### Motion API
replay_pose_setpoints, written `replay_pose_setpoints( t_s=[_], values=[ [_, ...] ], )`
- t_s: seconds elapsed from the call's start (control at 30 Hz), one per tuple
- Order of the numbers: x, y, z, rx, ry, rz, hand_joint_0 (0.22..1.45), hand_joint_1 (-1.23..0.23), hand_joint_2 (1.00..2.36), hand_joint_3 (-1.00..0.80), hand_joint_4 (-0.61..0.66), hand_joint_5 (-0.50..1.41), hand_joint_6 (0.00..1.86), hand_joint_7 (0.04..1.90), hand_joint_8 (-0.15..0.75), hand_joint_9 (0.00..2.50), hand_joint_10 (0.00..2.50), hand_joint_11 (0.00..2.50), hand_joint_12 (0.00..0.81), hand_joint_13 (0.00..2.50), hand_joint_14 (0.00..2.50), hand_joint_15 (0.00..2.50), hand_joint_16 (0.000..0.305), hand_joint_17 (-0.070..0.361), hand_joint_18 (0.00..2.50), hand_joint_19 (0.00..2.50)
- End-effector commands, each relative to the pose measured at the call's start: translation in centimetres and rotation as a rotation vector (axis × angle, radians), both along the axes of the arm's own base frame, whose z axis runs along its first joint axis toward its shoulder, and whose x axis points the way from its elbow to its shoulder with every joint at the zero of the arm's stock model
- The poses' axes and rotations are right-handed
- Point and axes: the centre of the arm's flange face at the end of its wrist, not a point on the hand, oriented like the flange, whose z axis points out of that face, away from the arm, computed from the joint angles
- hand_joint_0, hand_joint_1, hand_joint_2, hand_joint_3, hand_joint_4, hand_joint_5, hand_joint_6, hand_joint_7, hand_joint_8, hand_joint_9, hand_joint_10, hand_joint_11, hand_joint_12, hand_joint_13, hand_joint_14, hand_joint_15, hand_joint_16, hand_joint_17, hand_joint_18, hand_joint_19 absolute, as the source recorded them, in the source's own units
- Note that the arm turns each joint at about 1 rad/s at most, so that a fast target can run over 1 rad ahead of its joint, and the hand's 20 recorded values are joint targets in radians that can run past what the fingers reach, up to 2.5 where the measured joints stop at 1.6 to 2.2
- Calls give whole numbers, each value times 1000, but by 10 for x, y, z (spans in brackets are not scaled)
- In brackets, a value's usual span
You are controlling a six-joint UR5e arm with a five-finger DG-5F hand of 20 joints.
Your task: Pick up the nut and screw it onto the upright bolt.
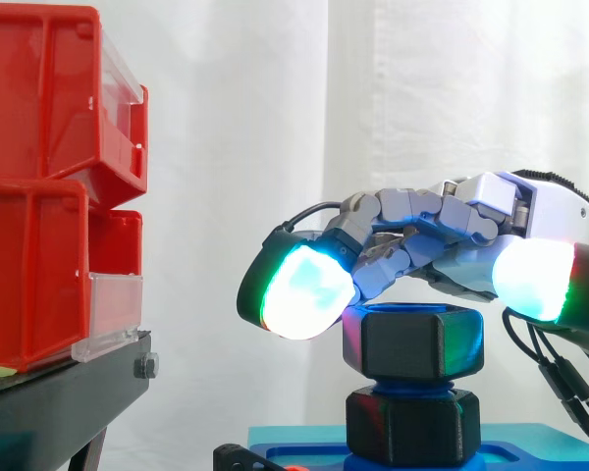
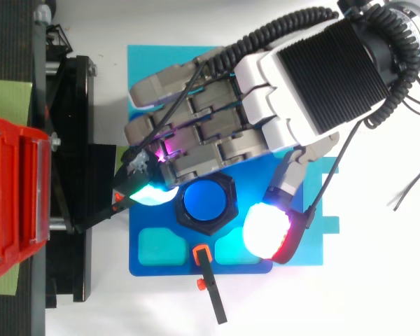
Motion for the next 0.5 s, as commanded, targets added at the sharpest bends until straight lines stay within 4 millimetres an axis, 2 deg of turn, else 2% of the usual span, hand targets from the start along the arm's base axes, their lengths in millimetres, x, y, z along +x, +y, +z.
replay_pose_setpoints(
  t_s=[0.0,0.47],
  values=[
    [-2,-7,0,-6,-2,1,500,-198,1000,-500,231,-60,504,912,232,717,0,0,182,652,0,0,14,30,315,0],
    [-8,-27,1,-21,-8,0,503,-202,1000,-500,239,-49,504,962,233,748,0,0,178,668,0,0,13,29,329,0]
  ],
)
